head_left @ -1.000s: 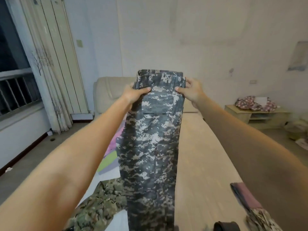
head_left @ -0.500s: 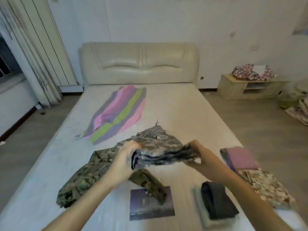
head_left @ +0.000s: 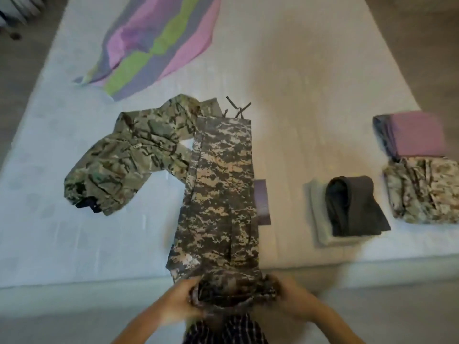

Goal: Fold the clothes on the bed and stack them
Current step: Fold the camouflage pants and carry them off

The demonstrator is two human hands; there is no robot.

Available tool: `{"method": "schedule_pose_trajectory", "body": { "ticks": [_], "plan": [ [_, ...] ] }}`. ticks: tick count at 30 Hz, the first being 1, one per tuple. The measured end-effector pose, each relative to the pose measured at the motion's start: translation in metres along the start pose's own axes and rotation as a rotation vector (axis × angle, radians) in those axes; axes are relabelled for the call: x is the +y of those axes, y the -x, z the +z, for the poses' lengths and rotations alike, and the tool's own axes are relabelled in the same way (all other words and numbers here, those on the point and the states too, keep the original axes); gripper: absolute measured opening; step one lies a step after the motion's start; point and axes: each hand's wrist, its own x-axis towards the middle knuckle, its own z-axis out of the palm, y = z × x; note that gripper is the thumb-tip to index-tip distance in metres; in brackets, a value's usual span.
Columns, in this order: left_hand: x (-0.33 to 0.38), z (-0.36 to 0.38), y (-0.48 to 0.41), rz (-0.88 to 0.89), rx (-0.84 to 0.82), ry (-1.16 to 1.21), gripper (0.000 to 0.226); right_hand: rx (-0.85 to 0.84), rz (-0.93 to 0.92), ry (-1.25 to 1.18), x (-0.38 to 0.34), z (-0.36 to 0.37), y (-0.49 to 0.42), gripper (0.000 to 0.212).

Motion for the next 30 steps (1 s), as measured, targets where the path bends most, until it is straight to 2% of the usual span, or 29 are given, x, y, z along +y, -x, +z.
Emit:
{"method": "schedule_pose_trajectory", "body": {
  "ticks": [1, 2, 4, 6, 8, 9, 11, 13, 15, 17, 19, 21, 22, 24, 25, 27, 28, 30],
  "plan": [
    [0.006, -0.017, -0.017, -0.027, 0.025, -0.025, 0.044, 0.029, 0.023, -0.05, 0.0, -0.013, -0.018, 0.041],
    [0.012, -0.04, -0.04, -0.087, 0.081, 0.089, 0.041, 0.082, 0.045, -0.129, -0.002, -0.028, -0.041, 0.039],
    [0.011, -0.072, -0.084, -0.079, 0.27, 0.211, 0.033, 0.215, 0.041, -0.284, 0.0, -0.049, -0.099, 0.042],
    [0.003, -0.087, -0.113, -0.063, 0.408, 0.253, 0.04, 0.302, 0.063, -0.307, -0.003, -0.056, -0.135, 0.038],
    [-0.032, -0.078, -0.144, -0.214, 0.353, 0.145, 0.04, 0.258, 0.207, -0.211, 0.024, -0.043, -0.17, 0.042],
    [-0.052, -0.068, -0.152, -0.275, 0.296, 0.042, 0.031, 0.254, 0.29, -0.135, 0.039, -0.035, -0.181, 0.047],
    [-0.084, -0.046, -0.155, -0.338, 0.325, -0.075, 0.018, 0.329, 0.353, -0.068, 0.065, -0.019, -0.189, 0.042],
    [-0.101, -0.032, -0.146, -0.365, 0.429, 0.024, 0.02, 0.375, 0.337, -0.114, 0.08, -0.008, -0.181, 0.031],
    [-0.106, -0.02, -0.132, -0.358, 0.43, 0.119, 0.021, 0.334, 0.302, -0.229, 0.091, 0.002, -0.165, 0.022],
    [-0.113, -0.008, -0.116, -0.362, 0.411, 0.17, 0.023, 0.361, 0.301, -0.197, 0.096, 0.014, -0.147, 0.018],
    [-0.121, 0.003, -0.099, -0.295, 0.517, -0.046, 0.041, 0.596, 0.272, 0.092, 0.101, 0.029, -0.13, 0.03],
    [-0.131, 0.01, -0.09, -0.069, 0.648, -0.489, 0.05, 0.777, 0.044, 0.527, 0.104, 0.046, -0.123, 0.038],
    [-0.131, 0.012, -0.088, 0.069, 0.639, -0.693, 0.053, 0.774, -0.114, 0.731, 0.105, 0.055, -0.122, 0.037],
    [-0.131, 0.016, -0.093, 0.28, 0.484, -0.964, 0.069, 0.587, -0.344, 1.0, 0.113, 0.07, -0.126, 0.04],
    [-0.132, 0.018, -0.098, 0.309, 0.384, -1.059, 0.083, 0.469, -0.36, 1.085, 0.117, 0.074, -0.131, 0.051],
    [-0.134, 0.01, -0.11, 0.265, 0.27, -1.208, 0.107, 0.3, -0.255, 1.192, 0.123, 0.072, -0.144, 0.082],
    [-0.138, 0.002, -0.116, 0.256, 0.251, -1.246, 0.114, 0.271, -0.195, 1.211, 0.124, 0.069, -0.151, 0.094],
    [-0.144, -0.014, -0.125, 0.288, 0.217, -1.271, 0.121, 0.276, -0.163, 1.208, 0.127, 0.063, -0.161, 0.101]
  ]
}}
